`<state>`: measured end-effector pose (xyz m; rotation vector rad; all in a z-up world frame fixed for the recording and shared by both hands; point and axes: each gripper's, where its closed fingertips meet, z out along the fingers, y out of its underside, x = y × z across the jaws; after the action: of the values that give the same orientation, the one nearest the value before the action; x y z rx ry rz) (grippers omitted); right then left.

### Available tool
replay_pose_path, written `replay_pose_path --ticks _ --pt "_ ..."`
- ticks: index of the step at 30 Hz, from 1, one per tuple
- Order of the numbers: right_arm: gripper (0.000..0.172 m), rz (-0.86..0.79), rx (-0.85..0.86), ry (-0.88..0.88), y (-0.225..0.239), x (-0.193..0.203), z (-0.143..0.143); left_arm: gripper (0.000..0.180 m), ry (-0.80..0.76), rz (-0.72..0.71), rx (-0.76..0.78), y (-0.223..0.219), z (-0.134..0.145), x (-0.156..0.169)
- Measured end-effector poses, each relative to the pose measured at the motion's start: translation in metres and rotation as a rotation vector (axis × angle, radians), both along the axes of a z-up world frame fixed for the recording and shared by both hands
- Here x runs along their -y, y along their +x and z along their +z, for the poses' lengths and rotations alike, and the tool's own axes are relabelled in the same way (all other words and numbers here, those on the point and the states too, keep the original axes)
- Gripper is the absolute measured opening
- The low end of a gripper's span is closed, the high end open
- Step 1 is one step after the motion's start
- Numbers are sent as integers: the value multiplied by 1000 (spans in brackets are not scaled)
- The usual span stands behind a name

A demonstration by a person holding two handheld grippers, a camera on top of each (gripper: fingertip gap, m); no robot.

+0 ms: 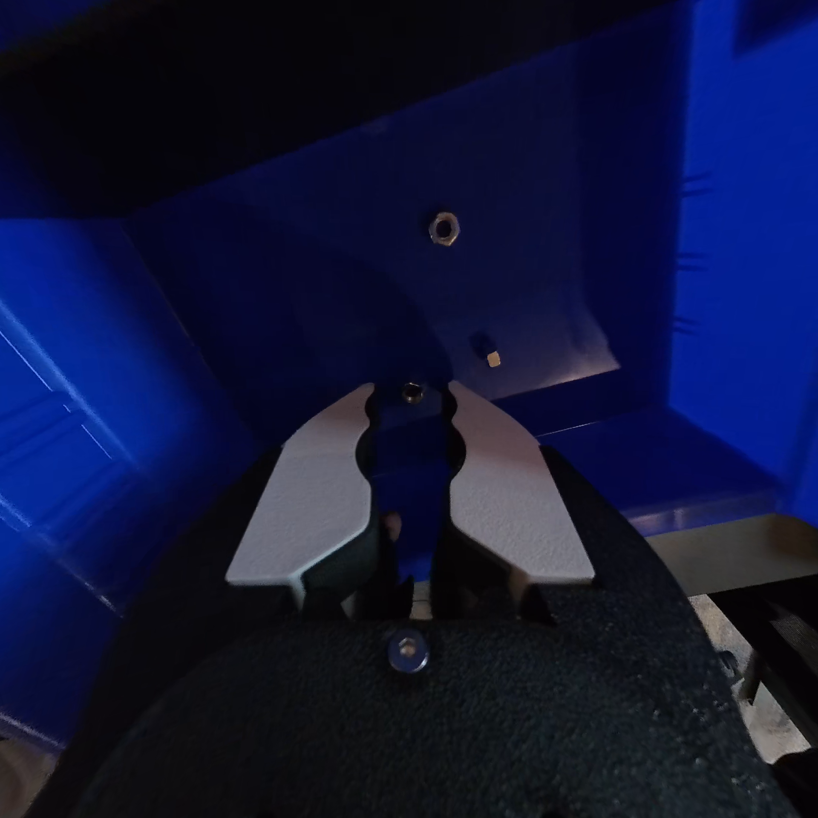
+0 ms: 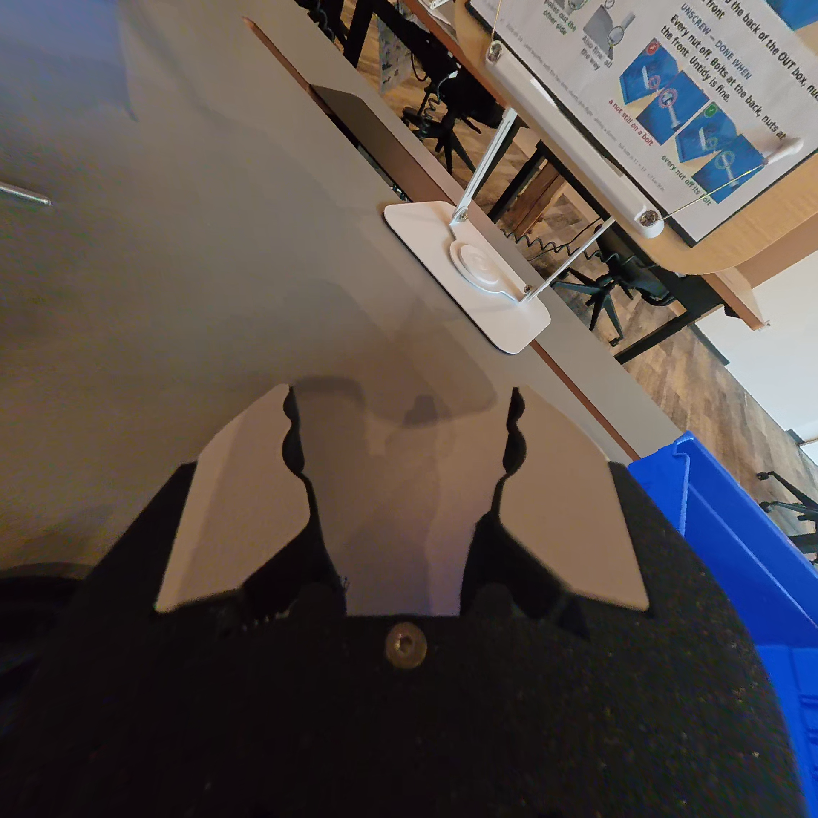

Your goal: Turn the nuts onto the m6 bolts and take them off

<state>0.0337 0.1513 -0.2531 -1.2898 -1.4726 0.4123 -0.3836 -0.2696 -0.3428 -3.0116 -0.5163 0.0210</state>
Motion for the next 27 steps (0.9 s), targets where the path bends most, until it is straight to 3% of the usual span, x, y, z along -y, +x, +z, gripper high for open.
replay_pose_path --ticks 6,10,17,22,27 --pt "90 -7 -13 -6 2 -2 3 24 7 8 2 -1 0 0" --pt "90 -4 -16 -2 2 0 4 10 10 0 16 3 -1 -2" --pt "90 14 -20 8 -1 5 5 10 15 -24 19 5 3 -4" --pt "89 20 -15 4 -3 6 3 9 92 -88 -74 8 49 -25" --pt "88 38 -13 -7 -6 10 0 10 197 -270 -177 46 110 -74"
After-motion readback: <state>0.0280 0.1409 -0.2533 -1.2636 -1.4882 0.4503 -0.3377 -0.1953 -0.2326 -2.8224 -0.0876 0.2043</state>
